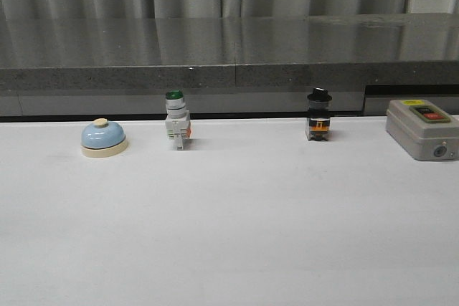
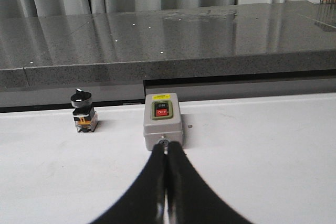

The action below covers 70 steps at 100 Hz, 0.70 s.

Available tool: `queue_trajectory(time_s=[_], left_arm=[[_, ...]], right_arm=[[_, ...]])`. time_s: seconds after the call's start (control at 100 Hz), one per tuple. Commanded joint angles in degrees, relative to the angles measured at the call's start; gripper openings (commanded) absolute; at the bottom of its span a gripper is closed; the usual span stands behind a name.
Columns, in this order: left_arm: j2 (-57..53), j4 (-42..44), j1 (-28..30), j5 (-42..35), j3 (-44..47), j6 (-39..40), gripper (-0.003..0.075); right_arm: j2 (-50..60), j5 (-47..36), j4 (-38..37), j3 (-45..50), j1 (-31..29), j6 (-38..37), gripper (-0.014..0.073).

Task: Place and press bell with both arms

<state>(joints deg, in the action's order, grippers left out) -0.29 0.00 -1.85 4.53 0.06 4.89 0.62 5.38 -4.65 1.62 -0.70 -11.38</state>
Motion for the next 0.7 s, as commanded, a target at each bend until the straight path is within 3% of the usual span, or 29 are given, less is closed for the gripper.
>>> queue_trajectory(time_s=[0.0, 0.69], left_arm=[[-2.0, -0.4, 0.1, -4.5, 1.3, 0.2, -0.0019], [-1.9, 0.0, 0.3, -7.8, 0.2, 0.2, -0.0019]], right_arm=[[0.4, -4.7, -0.6, -0.1, -0.2, 0.2, -0.0059], [0.4, -4.7, -0.6, -0.1, -0.2, 0.2, -0.0059]])
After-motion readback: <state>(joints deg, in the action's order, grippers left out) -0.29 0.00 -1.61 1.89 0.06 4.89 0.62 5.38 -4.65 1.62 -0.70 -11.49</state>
